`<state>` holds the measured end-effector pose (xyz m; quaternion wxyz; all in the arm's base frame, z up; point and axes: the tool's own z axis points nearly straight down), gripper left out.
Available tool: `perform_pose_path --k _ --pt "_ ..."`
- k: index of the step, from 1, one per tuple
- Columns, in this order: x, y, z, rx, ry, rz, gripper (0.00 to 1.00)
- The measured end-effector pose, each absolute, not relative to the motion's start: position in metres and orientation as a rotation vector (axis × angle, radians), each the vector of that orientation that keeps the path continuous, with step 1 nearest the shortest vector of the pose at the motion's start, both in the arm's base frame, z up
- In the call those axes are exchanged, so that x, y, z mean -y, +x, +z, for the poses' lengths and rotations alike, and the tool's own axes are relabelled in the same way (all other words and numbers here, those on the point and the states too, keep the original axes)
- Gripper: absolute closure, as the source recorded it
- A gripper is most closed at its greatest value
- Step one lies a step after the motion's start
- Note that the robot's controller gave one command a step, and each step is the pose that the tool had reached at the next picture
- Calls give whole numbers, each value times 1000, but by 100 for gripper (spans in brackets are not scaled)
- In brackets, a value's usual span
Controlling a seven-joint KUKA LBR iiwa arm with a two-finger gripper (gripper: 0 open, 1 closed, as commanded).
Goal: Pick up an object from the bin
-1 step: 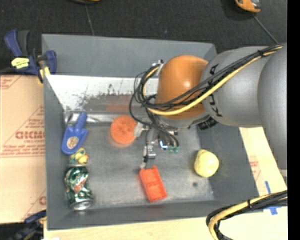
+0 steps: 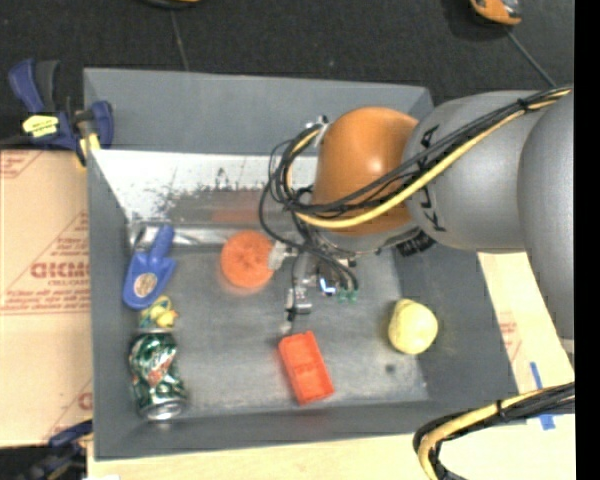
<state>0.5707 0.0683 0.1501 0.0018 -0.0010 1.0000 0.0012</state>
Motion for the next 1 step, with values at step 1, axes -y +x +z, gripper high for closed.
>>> perform_pose_path --k 1 --pt "-66 644 88 -3125 -228 1 0"
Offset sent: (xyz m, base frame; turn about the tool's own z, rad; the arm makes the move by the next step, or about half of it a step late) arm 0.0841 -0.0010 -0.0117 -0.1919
